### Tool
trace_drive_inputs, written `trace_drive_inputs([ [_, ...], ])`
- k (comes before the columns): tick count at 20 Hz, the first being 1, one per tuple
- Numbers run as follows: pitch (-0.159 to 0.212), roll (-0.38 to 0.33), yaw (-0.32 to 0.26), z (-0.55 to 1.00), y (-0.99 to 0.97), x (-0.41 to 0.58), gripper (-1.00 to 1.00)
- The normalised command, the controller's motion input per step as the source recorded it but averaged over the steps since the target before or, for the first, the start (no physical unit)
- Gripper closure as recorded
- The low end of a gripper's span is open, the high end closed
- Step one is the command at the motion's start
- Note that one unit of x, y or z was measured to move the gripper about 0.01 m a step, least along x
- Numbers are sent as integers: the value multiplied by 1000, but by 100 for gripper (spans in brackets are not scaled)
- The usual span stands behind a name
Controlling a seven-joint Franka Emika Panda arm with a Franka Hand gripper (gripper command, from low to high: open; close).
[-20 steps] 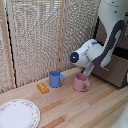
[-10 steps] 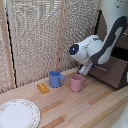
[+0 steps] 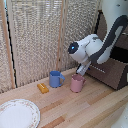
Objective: Please adjust your gripper to match the height of the lower drawer handle. Progress your gripper onward until it happens to touch the drawer handle. Now, firmly take hold of it with your gripper, then steadily retract it to swing the drawer wide open.
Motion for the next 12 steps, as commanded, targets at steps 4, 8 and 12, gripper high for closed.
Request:
trace_drive_inputs([
  [4,-13,109,0,433,261,191,-100],
  [8,-34,224,0,452,351,186,-100],
  [12,-53,247,-34,369,423,99,-100],
])
